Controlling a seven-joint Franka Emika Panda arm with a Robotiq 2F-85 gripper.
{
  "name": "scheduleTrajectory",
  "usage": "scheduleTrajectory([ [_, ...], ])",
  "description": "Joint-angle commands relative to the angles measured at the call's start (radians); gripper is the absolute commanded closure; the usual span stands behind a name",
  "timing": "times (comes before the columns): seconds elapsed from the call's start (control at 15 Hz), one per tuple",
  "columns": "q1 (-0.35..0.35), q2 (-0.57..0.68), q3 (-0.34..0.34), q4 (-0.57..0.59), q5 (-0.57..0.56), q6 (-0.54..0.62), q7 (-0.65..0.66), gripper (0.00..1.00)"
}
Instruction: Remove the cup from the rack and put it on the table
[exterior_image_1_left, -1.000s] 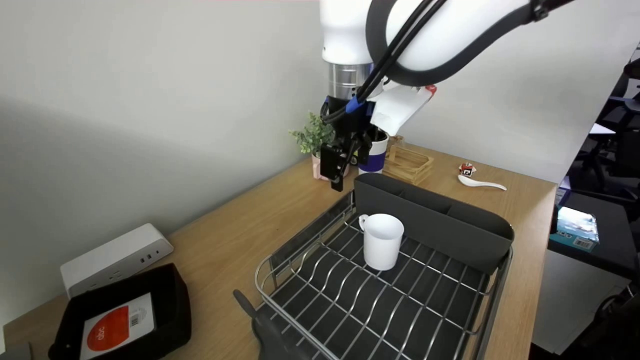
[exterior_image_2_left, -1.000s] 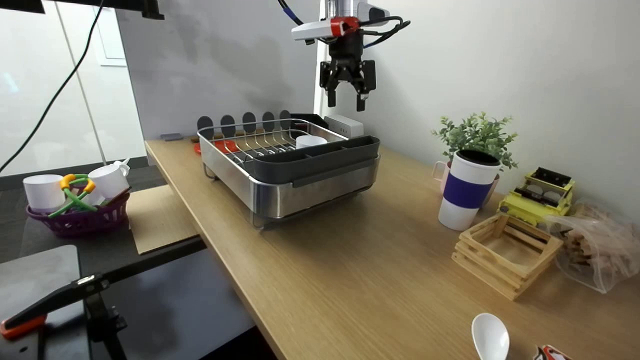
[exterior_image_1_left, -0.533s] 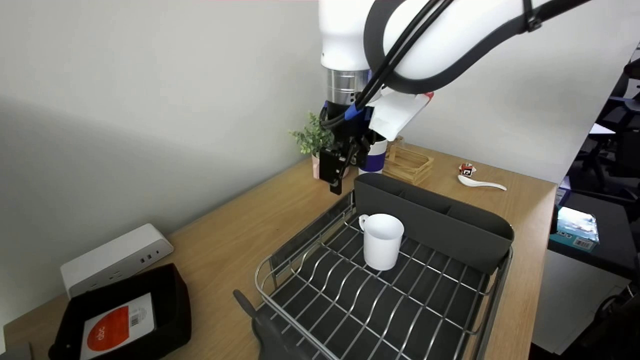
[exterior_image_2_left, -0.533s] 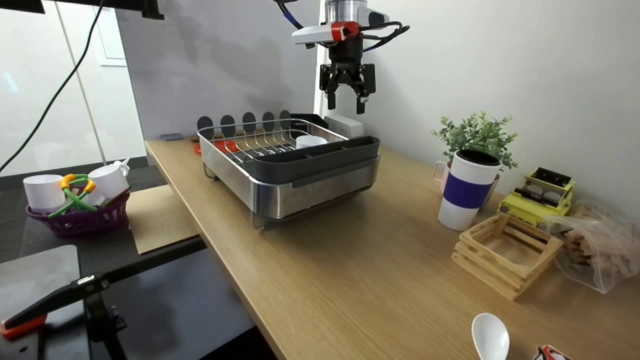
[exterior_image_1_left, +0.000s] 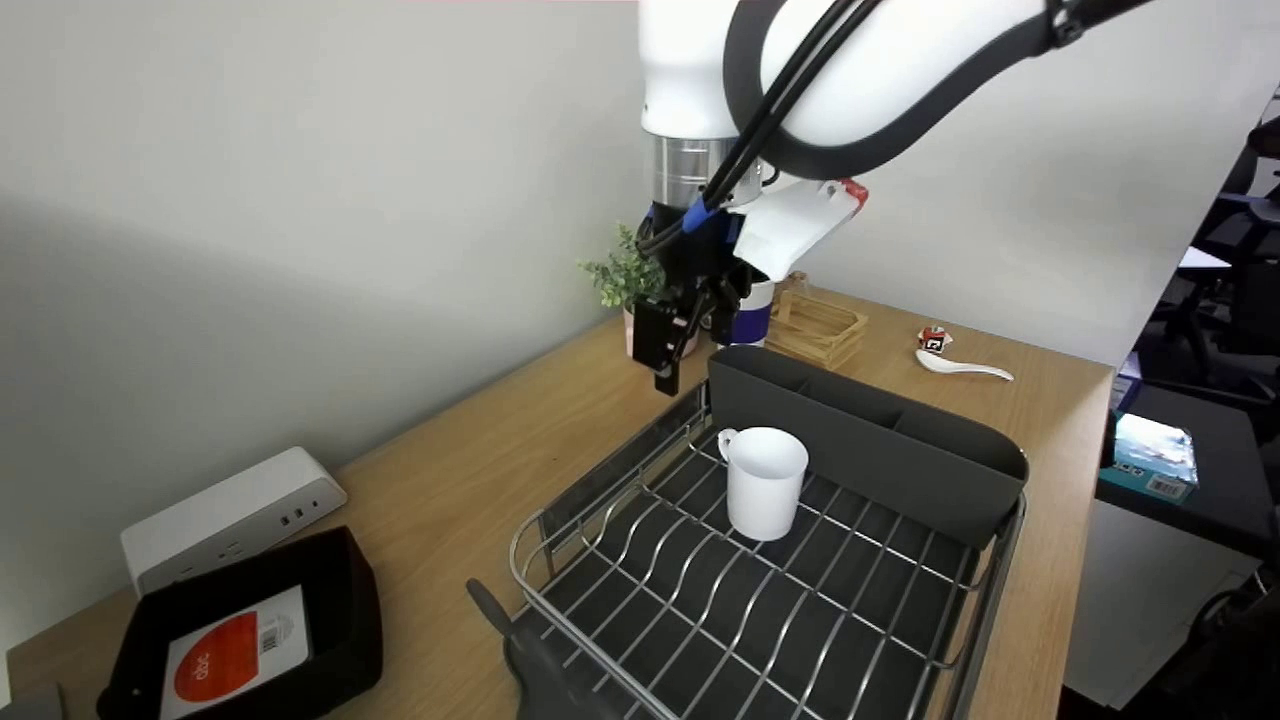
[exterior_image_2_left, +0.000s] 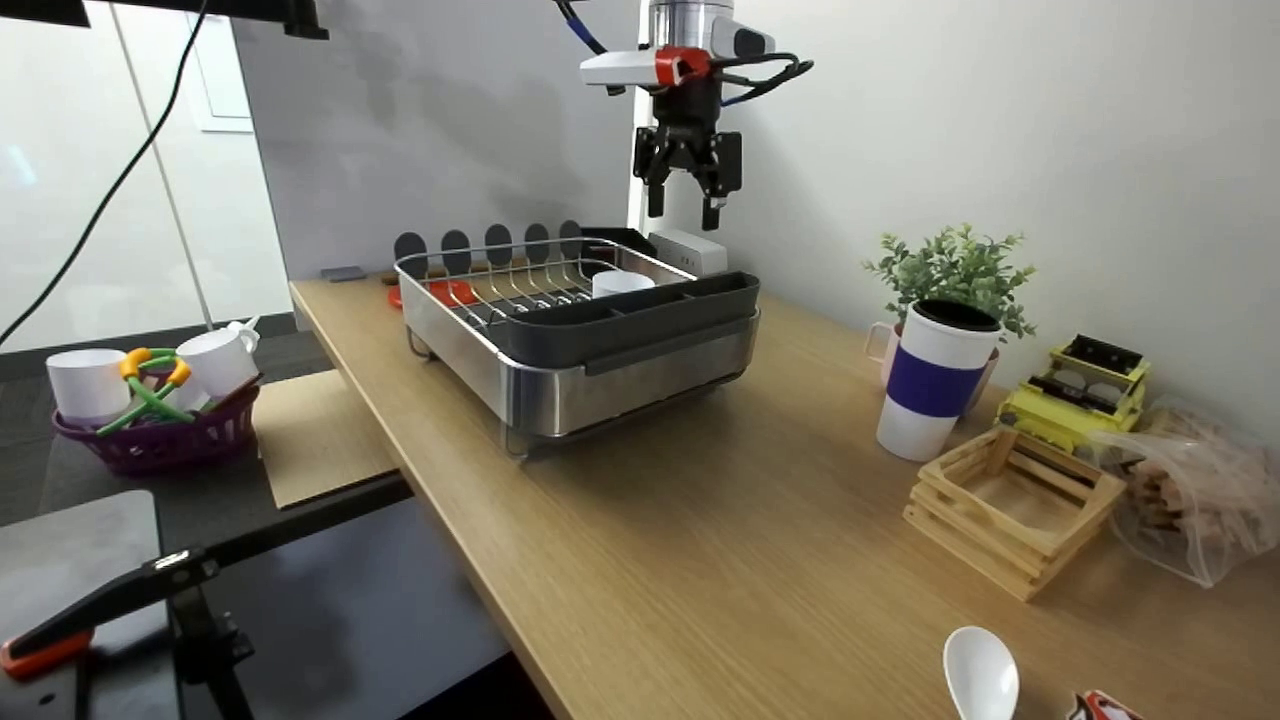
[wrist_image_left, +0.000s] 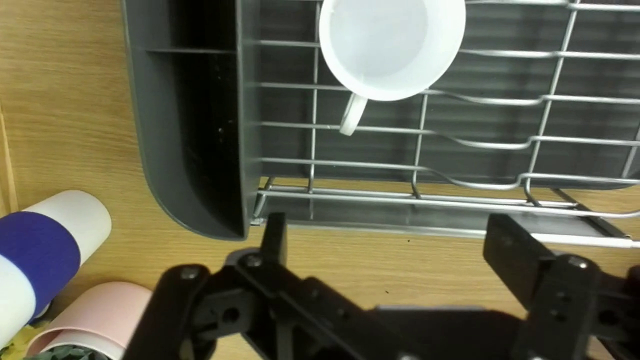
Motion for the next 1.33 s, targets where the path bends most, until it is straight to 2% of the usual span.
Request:
scheduleTrajectory([
  [0.0, -0.007, 0.003, 0.011, -0.011, 0.035, -0.008, -0.002, 0.0],
  [1.27, -0.005, 0.034, 0.015, -0.048, 0.053, 0.0, -0.003, 0.0],
])
